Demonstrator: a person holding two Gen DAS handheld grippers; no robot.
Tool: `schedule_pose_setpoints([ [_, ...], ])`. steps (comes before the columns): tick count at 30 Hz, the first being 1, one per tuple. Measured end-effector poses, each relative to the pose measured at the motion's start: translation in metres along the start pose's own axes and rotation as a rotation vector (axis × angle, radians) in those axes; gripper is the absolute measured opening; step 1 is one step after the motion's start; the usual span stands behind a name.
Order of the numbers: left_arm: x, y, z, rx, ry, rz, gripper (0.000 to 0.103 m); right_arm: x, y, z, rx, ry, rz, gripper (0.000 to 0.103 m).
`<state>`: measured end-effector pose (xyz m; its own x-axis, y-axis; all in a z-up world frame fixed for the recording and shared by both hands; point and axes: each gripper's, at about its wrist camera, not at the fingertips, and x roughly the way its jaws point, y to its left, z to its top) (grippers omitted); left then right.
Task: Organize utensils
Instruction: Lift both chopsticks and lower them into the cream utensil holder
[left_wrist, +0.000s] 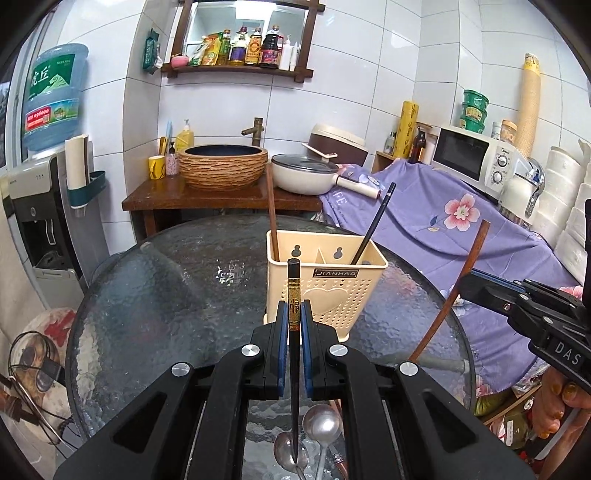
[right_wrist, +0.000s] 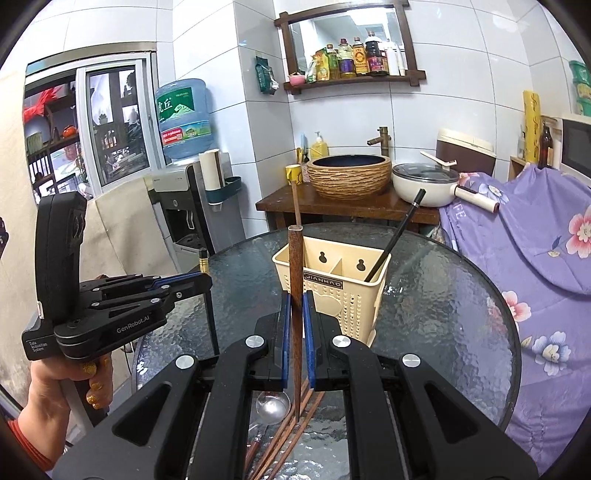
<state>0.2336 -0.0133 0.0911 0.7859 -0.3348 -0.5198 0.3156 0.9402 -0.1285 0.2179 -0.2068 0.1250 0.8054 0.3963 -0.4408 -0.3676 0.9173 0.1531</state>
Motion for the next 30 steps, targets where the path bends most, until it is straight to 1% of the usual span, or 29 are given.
schedule_pose_setpoints([
  [7, -0.007, -0.006, 0.009, 0.010, -0.019, -0.012, 0.007, -0.001, 0.003, 0.008, -0.006, 0.003, 0.017, 0.008],
  [12, -0.012, -0.010, 0.029, 0.014, -0.035, -0.032, 0.007, -0.002, 0.000, 0.025, -0.009, 0.001, 0.030, 0.008],
  [17, -0.020, -0.014, 0.068, 0.014, -0.075, -0.041, 0.007, -0.010, -0.004, 0.060, -0.006, -0.035, 0.032, 0.008],
  [22, -0.018, -0.018, 0.115, 0.005, -0.095, -0.042, 0.007, -0.018, -0.010, 0.110, 0.004, -0.095, 0.008, 0.008],
  [24, -0.016, -0.020, 0.137, -0.007, -0.114, -0.030, 0.007, -0.020, -0.014, 0.128, 0.012, -0.119, -0.003, 0.008],
  [27, -0.014, -0.020, 0.160, -0.014, -0.148, -0.009, 0.007, -0.021, -0.017, 0.159, 0.021, -0.159, -0.037, 0.008],
  [30, -0.010, -0.021, 0.177, -0.033, -0.176, 0.002, 0.007, -0.016, -0.020, 0.175, 0.018, -0.186, -0.076, 0.008],
])
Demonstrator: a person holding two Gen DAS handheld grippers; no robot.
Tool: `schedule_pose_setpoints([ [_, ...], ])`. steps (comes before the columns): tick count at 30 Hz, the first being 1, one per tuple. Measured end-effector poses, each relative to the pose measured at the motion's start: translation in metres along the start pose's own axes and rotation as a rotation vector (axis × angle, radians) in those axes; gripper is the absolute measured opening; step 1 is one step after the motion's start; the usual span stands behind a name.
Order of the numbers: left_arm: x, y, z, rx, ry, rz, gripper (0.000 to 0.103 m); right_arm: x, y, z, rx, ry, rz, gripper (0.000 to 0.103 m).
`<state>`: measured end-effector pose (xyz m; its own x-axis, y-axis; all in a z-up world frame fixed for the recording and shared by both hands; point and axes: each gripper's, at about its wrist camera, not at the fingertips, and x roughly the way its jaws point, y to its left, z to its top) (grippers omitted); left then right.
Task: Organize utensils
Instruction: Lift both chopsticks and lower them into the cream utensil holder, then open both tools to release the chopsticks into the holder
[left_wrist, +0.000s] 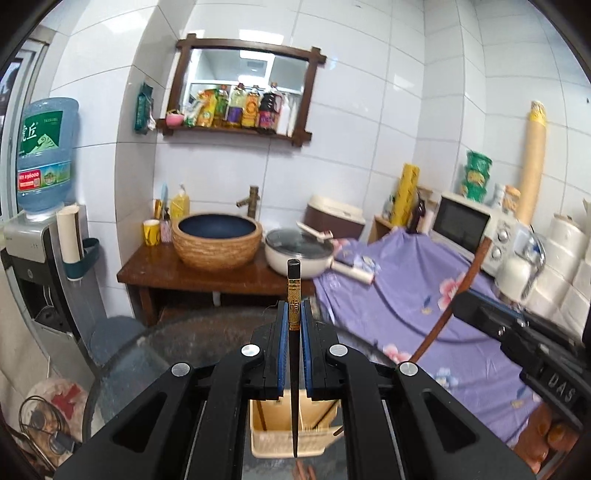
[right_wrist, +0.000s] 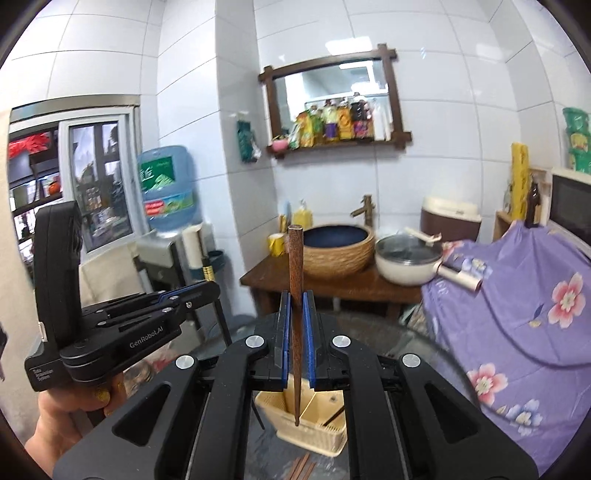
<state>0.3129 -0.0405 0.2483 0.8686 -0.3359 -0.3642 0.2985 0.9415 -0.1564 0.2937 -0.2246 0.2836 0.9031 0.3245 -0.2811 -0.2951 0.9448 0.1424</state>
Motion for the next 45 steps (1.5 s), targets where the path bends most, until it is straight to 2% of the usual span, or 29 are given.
schedule_pose_setpoints([
  [4, 0.016, 0.002, 0.006, -0.026, -0.025, 0.026, 0.007, 0.020, 0.000, -0.002, -0.012, -0.011, -0.046, 0.008],
  [10, 0.041, 0.006, -0.023, -0.025, -0.056, 0.085, 0.007, 0.056, -0.010, -0.038, 0.002, 0.028, -0.095, 0.008],
  [21, 0.072, 0.019, -0.077, -0.030, 0.043, 0.093, 0.007, 0.095, -0.037, -0.094, 0.081, 0.137, -0.111, 0.008],
  [33, 0.091, 0.022, -0.104, -0.030, 0.124, 0.094, 0.007, 0.109, -0.046, -0.116, 0.107, 0.190, -0.129, 0.008],
  [42, 0.092, 0.024, -0.113, -0.026, 0.149, 0.079, 0.007, 0.107, -0.051, -0.120, 0.096, 0.179, -0.136, 0.008],
  [44, 0.088, 0.023, -0.113, -0.023, 0.139, 0.075, 0.011, 0.106, -0.049, -0.122, 0.077, 0.177, -0.150, 0.015],
  [45, 0.085, 0.023, -0.113, -0.021, 0.134, 0.073, 0.013, 0.105, -0.049, -0.123, 0.069, 0.174, -0.153, 0.029],
])
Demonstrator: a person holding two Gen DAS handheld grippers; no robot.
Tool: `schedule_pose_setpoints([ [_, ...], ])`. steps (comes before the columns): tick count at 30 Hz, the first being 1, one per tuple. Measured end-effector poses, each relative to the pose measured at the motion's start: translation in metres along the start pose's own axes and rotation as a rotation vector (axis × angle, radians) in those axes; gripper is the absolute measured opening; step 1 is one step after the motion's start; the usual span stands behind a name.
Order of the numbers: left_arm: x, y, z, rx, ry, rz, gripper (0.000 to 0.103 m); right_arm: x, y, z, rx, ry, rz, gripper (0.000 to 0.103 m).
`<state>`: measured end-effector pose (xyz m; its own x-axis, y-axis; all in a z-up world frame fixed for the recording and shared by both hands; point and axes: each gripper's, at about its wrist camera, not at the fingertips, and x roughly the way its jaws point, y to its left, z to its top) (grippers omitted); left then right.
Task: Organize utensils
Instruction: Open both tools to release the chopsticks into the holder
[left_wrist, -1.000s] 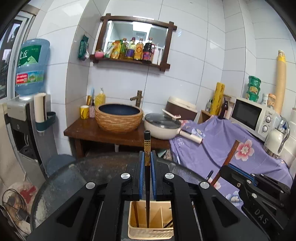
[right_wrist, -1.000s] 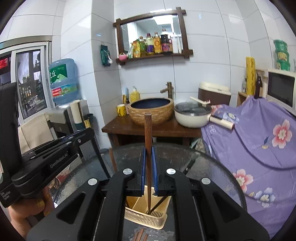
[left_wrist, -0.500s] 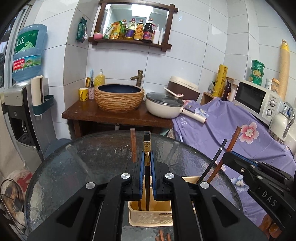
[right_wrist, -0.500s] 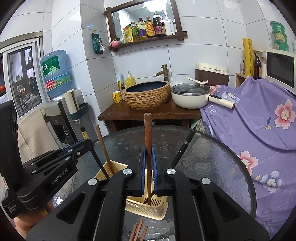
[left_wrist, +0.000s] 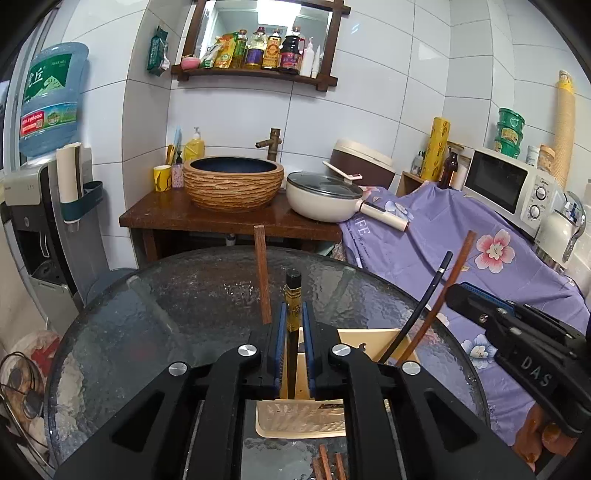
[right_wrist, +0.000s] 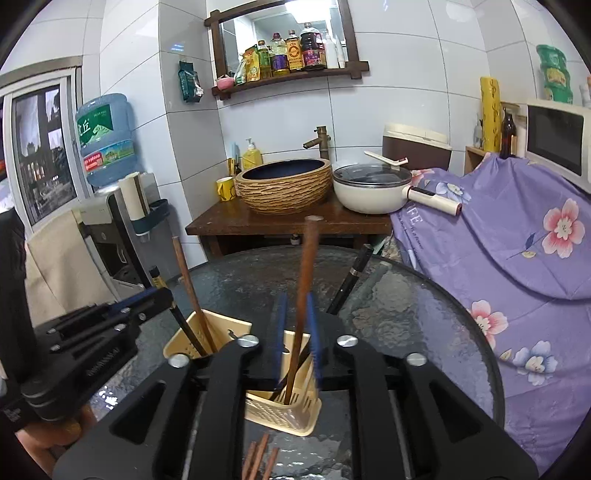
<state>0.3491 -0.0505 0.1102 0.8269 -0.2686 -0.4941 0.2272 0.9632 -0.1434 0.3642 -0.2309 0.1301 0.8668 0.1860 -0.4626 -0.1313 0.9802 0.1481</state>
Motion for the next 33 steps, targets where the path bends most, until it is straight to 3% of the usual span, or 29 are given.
schedule_pose_setpoints([
  [1, -0.002, 0.000, 0.000, 0.001, -0.003, -0.001, 0.019, -0.001, -0.001, 0.000, 0.002, -0.006, 0.000, 0.046],
  [2, -0.007, 0.000, 0.000, 0.004, -0.017, -0.006, 0.024, -0.005, -0.002, -0.001, 0.010, -0.023, 0.000, 0.049],
  [9, -0.053, -0.001, -0.013, 0.030, -0.111, -0.026, 0.052, -0.030, -0.007, -0.003, 0.012, -0.087, 0.010, 0.050],
  [11, -0.067, -0.002, -0.021, 0.043, -0.139, -0.016, 0.073, -0.041, -0.006, -0.007, -0.002, -0.103, 0.002, 0.054],
  [16, -0.096, 0.001, -0.047, 0.068, -0.170, 0.011, 0.091, -0.068, 0.004, -0.031, -0.035, -0.112, 0.024, 0.059],
  [22, -0.098, 0.011, -0.089, 0.094, -0.054, 0.026, 0.092, -0.081, 0.022, -0.079, -0.092, -0.045, 0.070, 0.062],
  [27, -0.086, 0.031, -0.132, 0.058, 0.083, 0.025, 0.092, -0.072, 0.028, -0.122, -0.111, 0.051, 0.068, 0.062],
  [33, -0.071, 0.041, -0.176, 0.018, 0.217, -0.001, 0.072, -0.042, 0.025, -0.170, -0.074, 0.224, 0.082, 0.062],
])
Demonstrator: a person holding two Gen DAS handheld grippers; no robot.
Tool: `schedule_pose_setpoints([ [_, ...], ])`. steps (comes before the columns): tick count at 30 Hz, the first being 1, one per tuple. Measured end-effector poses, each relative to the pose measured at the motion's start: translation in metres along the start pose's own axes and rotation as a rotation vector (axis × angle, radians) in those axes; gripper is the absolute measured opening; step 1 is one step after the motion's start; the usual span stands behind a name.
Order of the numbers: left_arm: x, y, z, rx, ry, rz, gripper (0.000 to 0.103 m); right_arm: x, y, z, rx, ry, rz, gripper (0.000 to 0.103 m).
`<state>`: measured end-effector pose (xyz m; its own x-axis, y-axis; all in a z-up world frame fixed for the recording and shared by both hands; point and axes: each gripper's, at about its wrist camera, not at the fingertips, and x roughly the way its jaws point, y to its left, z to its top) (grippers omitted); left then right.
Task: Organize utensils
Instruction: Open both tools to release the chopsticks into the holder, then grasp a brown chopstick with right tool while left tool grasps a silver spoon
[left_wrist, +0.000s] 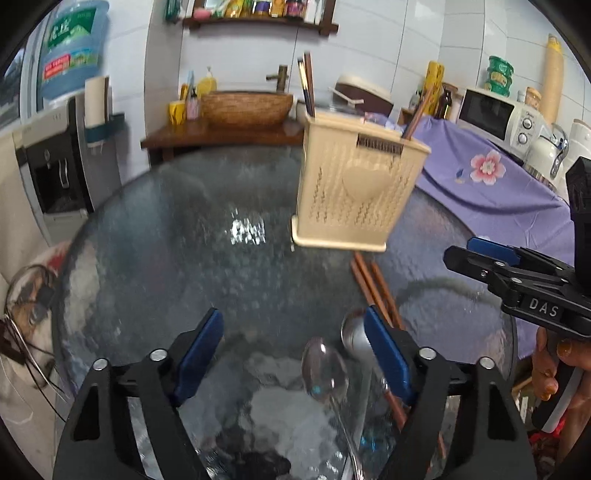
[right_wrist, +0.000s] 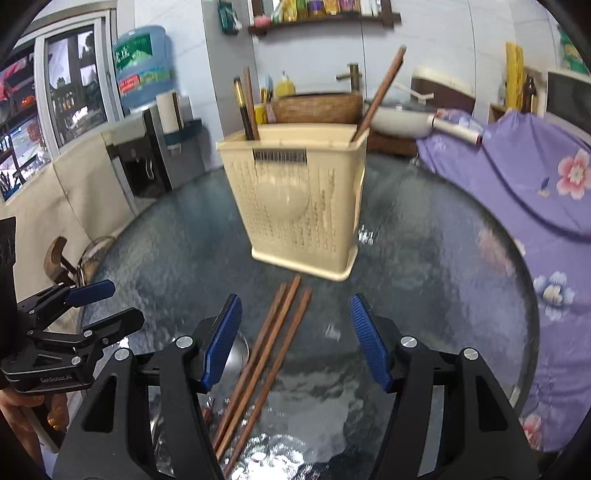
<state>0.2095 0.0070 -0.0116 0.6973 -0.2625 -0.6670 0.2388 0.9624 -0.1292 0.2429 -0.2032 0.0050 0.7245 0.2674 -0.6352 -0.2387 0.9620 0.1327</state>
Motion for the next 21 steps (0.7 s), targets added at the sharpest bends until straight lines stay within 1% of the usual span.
schedule_pose_setpoints([
  [2, 0.004, 0.001, -0.010, 0.001, 0.026, -0.010, 0.070, 0.009, 0.001, -0.008, 0.000, 0.033, 0.003, 0.061],
  [3, 0.006, 0.001, -0.014, 0.002, 0.034, -0.013, 0.070, 0.013, 0.002, -0.014, -0.001, 0.053, 0.006, 0.059],
  [4, 0.008, 0.000, -0.018, 0.002, 0.043, -0.016, 0.068, 0.017, 0.002, -0.016, -0.002, 0.065, 0.007, 0.054],
  [6, 0.011, -0.001, -0.026, -0.003, 0.065, -0.022, 0.065, 0.024, 0.003, -0.021, -0.003, 0.097, 0.010, 0.050],
  [7, 0.012, -0.002, -0.030, -0.005, 0.073, -0.025, 0.064, 0.029, 0.004, -0.024, -0.002, 0.117, 0.013, 0.046],
  [11, 0.017, -0.006, -0.040, -0.001, 0.095, -0.020, 0.064, 0.043, 0.004, -0.032, 0.017, 0.172, 0.014, 0.039],
  [13, 0.019, -0.008, -0.042, -0.001, 0.104, -0.018, 0.064, 0.049, 0.005, -0.034, 0.027, 0.192, 0.010, 0.033],
  [15, 0.021, -0.008, -0.044, -0.002, 0.115, -0.021, 0.064, 0.053, 0.006, -0.036, 0.031, 0.203, 0.005, 0.030],
  [21, 0.026, -0.012, -0.048, 0.001, 0.135, -0.021, 0.061, 0.062, 0.011, -0.035, 0.020, 0.234, -0.013, 0.028],
])
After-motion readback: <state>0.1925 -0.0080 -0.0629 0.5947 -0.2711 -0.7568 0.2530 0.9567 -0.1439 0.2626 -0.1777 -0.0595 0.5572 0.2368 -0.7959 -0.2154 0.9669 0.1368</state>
